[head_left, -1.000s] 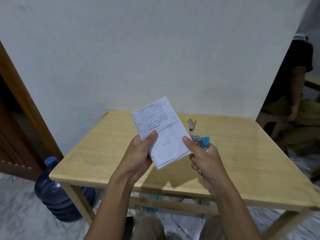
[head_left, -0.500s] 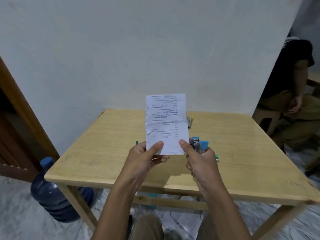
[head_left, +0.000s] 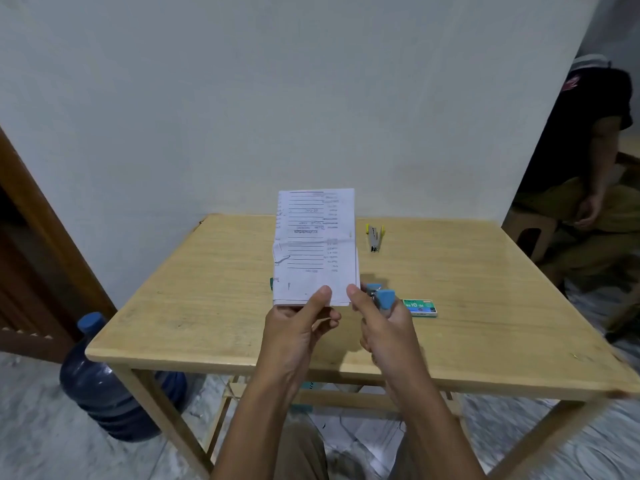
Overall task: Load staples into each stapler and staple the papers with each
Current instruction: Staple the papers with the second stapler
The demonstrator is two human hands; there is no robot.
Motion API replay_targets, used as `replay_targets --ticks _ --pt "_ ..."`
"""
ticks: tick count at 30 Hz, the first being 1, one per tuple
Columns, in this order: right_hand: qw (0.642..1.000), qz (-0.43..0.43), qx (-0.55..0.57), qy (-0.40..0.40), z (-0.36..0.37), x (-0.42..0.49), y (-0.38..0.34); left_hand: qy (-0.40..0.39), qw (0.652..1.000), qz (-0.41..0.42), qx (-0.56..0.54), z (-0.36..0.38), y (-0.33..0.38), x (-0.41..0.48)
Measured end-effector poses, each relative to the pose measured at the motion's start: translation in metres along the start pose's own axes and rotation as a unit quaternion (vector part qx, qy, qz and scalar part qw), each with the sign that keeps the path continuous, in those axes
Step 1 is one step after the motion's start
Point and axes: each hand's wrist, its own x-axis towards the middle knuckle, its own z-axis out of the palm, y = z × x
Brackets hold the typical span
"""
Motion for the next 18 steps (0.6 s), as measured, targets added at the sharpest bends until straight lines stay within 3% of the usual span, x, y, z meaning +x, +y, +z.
replay_targets --ticks 6,18 --pt "0.99 0.026 0.025 -0.135 0.002 -0.004 0.004 0.028 0.999 0.032 -0.013 0.006 -0.009 -0.002" --pt "0.991 0.017 0.031 -0.129 0.008 -0.009 0.007 0.079 0.993 0.044 0.08 0.0 -0.024 0.0"
